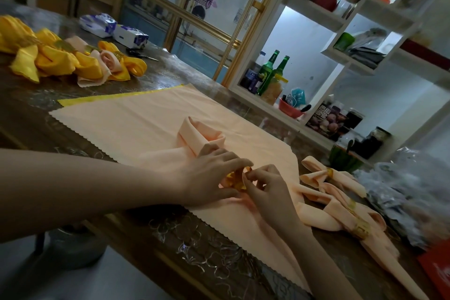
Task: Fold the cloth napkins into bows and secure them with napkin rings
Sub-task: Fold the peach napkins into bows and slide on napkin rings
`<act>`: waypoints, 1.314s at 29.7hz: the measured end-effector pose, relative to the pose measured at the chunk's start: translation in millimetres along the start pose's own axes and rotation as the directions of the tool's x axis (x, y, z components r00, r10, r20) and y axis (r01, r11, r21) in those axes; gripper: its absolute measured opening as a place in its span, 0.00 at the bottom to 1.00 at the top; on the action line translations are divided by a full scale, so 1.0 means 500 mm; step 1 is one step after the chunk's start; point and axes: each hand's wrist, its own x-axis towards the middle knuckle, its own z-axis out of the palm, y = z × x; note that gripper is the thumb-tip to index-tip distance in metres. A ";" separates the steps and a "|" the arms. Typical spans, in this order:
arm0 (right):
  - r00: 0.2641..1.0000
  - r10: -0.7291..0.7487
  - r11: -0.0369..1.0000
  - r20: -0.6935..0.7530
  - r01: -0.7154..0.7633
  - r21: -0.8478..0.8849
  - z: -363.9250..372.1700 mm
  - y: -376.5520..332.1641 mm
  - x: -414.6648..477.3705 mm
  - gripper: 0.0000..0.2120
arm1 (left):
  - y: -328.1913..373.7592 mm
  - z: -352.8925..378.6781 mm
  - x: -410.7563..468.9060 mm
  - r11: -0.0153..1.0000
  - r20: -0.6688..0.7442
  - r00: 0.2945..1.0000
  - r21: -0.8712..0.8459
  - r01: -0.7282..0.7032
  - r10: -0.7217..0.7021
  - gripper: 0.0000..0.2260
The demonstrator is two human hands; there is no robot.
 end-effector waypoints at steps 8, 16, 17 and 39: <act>0.997 0.020 0.982 -0.079 -0.005 0.188 0.008 -0.011 -0.002 0.05 | 0.002 0.003 -0.001 1.000 -0.060 0.998 0.019 -0.011 0.012 0.24; 0.964 0.210 0.876 -0.164 -0.111 0.469 -0.012 -0.017 -0.001 0.08 | -0.010 -0.002 0.003 0.990 -0.061 0.988 -0.037 0.137 -0.140 0.23; 0.965 0.215 0.879 -0.149 -0.124 0.461 -0.018 -0.018 -0.001 0.07 | -0.010 -0.001 0.004 0.987 -0.060 0.986 -0.044 0.155 -0.158 0.23; 0.973 -0.039 0.990 0.229 0.069 -0.125 0.024 -0.032 0.060 0.11 | -0.037 0.010 0.049 0.956 0.393 0.909 -0.187 0.226 -0.138 0.23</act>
